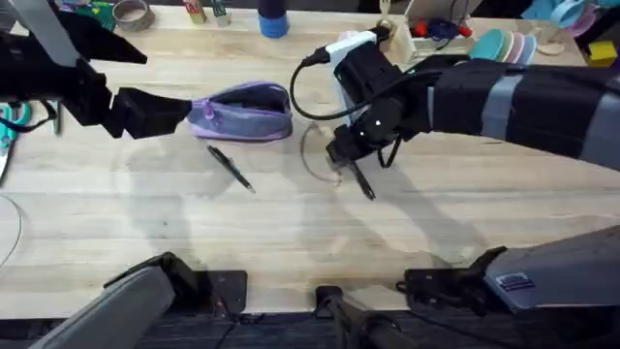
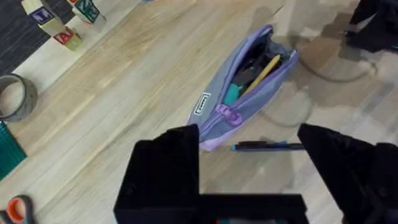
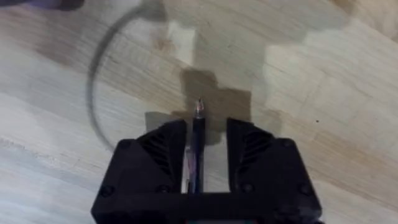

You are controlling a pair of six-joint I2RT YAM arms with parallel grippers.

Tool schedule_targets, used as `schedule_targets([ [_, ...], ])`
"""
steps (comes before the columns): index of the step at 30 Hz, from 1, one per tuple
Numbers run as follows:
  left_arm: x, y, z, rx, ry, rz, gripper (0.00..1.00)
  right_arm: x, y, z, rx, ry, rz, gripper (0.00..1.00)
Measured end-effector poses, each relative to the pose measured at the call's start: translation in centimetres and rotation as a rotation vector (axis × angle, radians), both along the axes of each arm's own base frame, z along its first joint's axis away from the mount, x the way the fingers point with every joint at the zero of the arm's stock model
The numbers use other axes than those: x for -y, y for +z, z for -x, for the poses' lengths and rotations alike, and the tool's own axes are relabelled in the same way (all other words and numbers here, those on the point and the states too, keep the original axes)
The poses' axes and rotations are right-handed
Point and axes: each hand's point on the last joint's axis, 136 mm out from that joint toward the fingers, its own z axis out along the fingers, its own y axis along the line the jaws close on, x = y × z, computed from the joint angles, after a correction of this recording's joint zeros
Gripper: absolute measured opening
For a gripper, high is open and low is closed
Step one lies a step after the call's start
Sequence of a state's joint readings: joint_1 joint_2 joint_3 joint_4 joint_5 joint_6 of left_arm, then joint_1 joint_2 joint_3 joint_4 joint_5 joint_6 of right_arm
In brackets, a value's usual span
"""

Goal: Unzip the bag, pick up the pens from the table one at a time and place them inside, then zip the bag closed.

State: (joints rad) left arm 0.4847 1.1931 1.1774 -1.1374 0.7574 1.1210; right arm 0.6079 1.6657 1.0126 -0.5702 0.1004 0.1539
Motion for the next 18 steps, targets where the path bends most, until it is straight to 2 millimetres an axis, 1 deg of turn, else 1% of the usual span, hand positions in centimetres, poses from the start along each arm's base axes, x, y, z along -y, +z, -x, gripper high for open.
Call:
schedule_targets([
  [2, 0.00, 0.00, 0.00, 0.000, 0.000, 0.000, 0.993, 0.05, 0.01, -0.05, 0.003, -0.005, 0.002, 0.304],
  [9, 0.00, 0.00, 0.00, 0.000, 0.000, 0.000, 0.994, 0.47, 0.13, -0.55, 0.026, -0.030, 0.021, 0.048],
  [18, 0.00, 0.00, 0.00, 0.000, 0.000, 0.000, 0.993, 0.30, 0.34, -0.75, 0.024, -0.043, 0.016, 0.031],
])
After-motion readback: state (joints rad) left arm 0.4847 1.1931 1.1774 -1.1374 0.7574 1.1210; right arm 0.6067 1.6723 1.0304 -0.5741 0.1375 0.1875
